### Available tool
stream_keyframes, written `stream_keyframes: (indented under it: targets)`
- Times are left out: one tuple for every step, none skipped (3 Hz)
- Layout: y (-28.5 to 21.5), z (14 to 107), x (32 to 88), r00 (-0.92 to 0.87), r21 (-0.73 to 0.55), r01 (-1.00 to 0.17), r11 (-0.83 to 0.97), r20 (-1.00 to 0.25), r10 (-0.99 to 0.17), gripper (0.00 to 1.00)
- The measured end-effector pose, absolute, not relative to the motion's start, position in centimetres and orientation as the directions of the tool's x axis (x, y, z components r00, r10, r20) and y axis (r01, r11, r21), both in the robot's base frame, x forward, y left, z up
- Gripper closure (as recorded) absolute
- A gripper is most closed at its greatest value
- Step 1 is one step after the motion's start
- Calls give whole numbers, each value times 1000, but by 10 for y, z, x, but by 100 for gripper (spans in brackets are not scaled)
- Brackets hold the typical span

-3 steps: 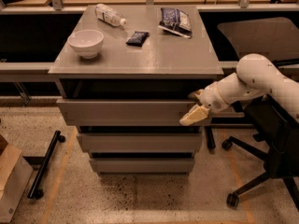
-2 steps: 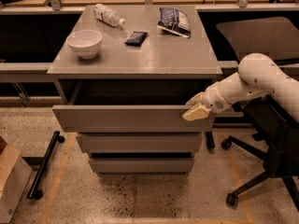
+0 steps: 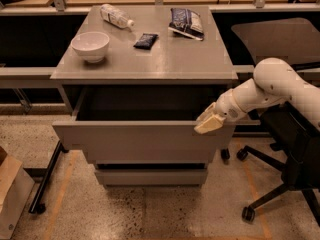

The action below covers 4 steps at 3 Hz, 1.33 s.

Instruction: Open top drawer

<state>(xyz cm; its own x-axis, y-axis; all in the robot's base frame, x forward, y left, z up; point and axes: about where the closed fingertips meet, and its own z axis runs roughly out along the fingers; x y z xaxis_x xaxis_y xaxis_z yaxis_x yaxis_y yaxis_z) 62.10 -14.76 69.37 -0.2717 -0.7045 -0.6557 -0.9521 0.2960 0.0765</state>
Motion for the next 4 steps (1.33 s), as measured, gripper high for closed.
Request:
stream_keyframes:
  targets:
    - [-143, 687, 617, -319, 128, -942, 311, -633, -705, 22]
    - [-143, 689, 617, -321, 130, -941, 312, -632, -705, 1]
    - [-133, 684, 593, -405, 215, -912, 349, -599, -690, 0]
    - [-129, 684, 581, -448, 261, -893, 366, -579, -681, 0]
